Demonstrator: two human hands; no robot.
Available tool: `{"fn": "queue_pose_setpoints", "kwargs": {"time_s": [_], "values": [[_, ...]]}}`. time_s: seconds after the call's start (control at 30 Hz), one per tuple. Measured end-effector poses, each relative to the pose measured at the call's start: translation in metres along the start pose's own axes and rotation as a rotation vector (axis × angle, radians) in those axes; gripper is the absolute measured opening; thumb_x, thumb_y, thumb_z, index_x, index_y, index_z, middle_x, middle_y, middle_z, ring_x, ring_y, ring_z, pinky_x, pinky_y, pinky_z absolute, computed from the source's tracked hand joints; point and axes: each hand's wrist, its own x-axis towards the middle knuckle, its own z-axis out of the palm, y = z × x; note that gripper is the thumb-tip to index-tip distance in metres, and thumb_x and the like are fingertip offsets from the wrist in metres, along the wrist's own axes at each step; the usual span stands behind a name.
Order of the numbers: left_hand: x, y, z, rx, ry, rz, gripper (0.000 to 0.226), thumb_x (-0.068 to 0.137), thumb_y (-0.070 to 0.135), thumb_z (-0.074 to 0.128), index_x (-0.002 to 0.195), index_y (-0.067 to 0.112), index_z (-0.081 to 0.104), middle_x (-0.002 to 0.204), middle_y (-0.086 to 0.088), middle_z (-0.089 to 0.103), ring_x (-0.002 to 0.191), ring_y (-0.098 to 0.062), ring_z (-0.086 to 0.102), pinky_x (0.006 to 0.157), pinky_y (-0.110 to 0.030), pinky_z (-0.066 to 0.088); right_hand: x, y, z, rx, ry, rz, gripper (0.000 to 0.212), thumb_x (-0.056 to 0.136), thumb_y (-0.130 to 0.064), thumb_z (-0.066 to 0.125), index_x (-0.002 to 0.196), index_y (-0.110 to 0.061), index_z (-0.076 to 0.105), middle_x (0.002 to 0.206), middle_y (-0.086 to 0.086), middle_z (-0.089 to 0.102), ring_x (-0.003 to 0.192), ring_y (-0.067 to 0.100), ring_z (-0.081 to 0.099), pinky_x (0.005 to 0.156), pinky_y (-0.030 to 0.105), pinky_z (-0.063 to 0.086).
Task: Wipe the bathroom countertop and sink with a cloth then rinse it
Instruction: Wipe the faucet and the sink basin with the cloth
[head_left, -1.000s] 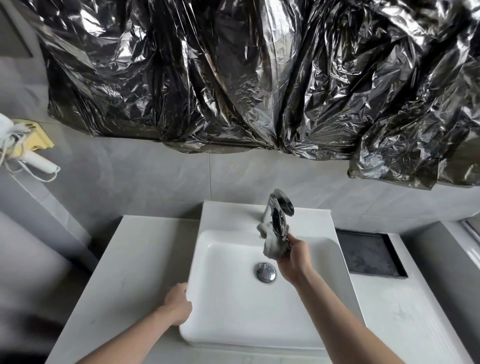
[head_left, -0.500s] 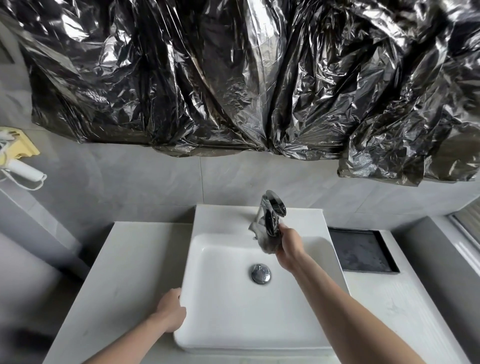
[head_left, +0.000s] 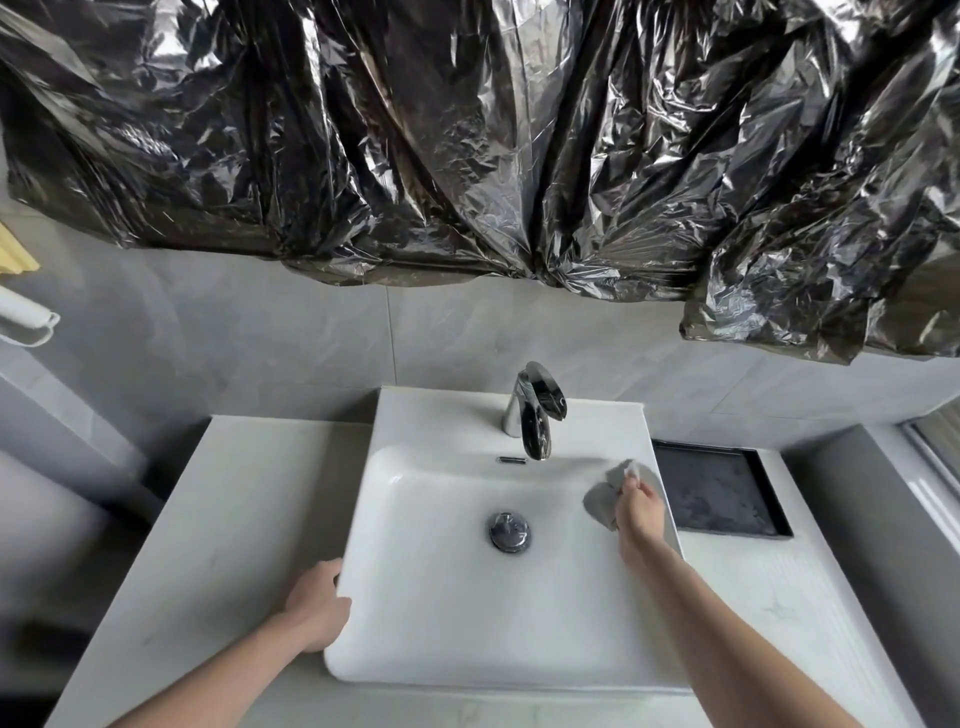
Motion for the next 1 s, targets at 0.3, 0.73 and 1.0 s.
{"fn": "queue_pose_setpoints", "kwargs": {"time_s": [0.3,0.73,1.0], "values": [[0.002,-0.002,0.001,0.001,0.004,-0.019,0.041,0.083,0.006,0.052,0.117,0.024,0.066,0.111,0.007,0.072,0.099,-0.021,0.064,0.071,-0.023,0.039,0.050,0.022,0.049,-0.017,0.140,0.043,0.039,0.107,-0.032,0.040,0.136,-0.021,0.063,0.127,0.010,0.068,0.117,0.036,0.064,0.104,0.042,0.049],[0.004,-0.002,0.001,0.054,0.025,-0.017,0.031,0.085,0.011,0.054,0.112,0.024,0.065,0.114,0.005,0.072,0.110,-0.021,0.064,0.085,-0.024,0.045,-0.066,0.016,0.209,0.032,-0.338,0.195,0.016,0.102,-0.007,0.041,0.114,-0.018,0.041,0.095,0.006,0.051,0.065,0.014,0.051,0.035,0.014,0.044],[0.005,-0.011,0.000,-0.018,0.001,-0.024,0.017,0.083,0.019,0.058,0.095,0.031,0.056,0.105,0.003,0.072,0.105,-0.023,0.066,0.087,-0.027,0.049,-0.125,0.004,0.274,0.138,-0.586,0.227,0.013,0.083,0.003,0.036,0.082,-0.009,0.039,0.047,0.019,0.051,0.038,0.024,0.049,0.037,0.036,0.026]]}}
